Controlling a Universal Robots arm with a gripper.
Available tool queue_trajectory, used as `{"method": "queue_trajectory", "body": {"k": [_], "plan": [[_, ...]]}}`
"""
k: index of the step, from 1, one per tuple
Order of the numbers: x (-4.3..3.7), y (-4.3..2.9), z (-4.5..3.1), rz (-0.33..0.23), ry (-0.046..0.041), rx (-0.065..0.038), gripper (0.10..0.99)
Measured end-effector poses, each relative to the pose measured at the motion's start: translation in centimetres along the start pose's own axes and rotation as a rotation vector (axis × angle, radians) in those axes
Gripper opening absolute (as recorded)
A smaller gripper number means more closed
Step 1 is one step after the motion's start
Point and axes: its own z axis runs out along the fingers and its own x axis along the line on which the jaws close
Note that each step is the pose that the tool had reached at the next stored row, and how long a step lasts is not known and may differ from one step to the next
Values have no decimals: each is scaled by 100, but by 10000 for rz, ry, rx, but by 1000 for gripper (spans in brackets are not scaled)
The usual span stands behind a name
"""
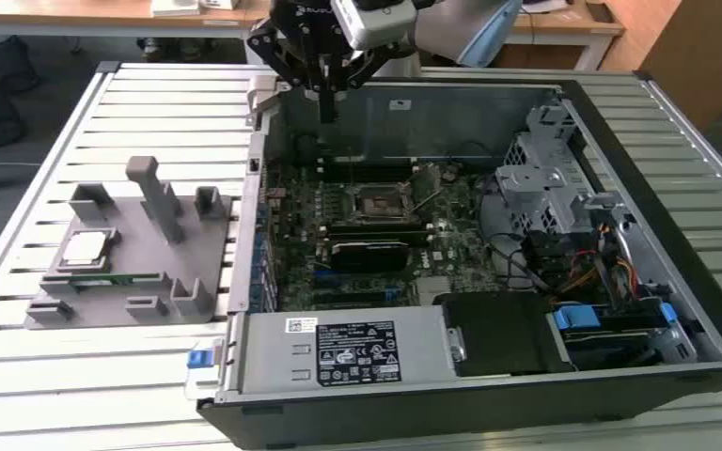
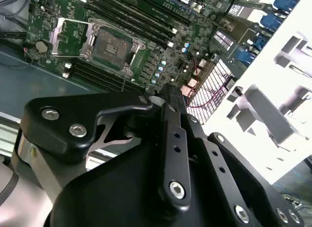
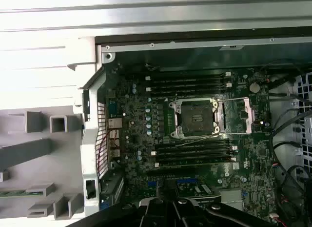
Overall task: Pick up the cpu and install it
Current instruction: 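Reach for the cpu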
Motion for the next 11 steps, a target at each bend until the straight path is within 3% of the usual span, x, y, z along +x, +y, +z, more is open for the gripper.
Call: {"method": "queue_trajectory", "body": {"k": [11], "plan": [[31, -3, -1, 0, -1, 0, 106]]}}
